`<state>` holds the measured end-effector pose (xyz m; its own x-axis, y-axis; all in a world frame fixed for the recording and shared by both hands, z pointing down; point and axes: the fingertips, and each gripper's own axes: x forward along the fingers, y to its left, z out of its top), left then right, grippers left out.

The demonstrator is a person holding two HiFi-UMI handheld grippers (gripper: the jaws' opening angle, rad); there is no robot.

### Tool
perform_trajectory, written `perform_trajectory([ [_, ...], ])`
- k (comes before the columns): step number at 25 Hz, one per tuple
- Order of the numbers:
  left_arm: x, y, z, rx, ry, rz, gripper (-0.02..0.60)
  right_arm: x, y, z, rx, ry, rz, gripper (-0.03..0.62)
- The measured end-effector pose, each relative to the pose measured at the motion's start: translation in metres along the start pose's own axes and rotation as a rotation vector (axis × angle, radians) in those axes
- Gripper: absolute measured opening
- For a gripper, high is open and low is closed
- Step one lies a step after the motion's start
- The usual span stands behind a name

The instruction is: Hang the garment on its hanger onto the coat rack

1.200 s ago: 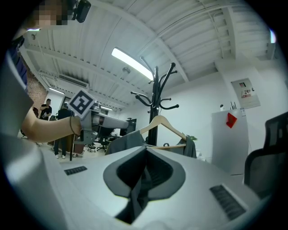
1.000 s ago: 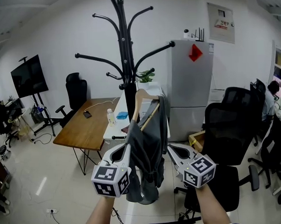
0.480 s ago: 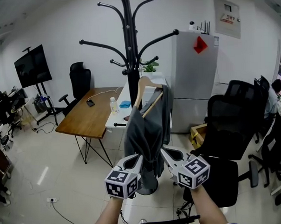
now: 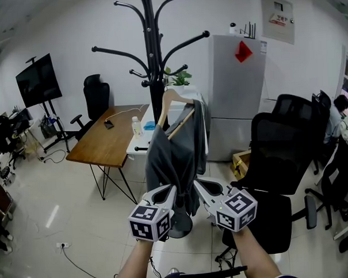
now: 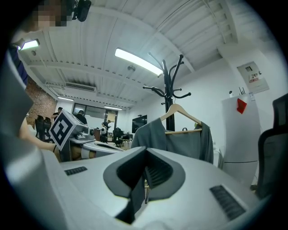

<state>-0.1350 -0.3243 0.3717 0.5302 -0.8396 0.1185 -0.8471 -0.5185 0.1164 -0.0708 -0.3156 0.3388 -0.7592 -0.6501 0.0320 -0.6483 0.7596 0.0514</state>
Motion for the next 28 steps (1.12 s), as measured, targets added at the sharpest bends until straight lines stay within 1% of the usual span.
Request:
perform_trajectory([
  [7,0.001,-0.008,-0.001,0.004,0.010,0.005,0.004,-0.005,0.002,0.002,-0.005,-0.007,0.015,0.000],
  [15,0.000,-0.007,-0.004,-0.002,0.017,0.030,0.005,-0.009,0.000,0.000,0.001,-0.006,0.023,0.000],
  [28,0.007,-0.011,-0.006,-0.001,0.028,0.035,0.003,-0.012,-0.008,-0.002,0.001,-0.006,0.027,0.000],
])
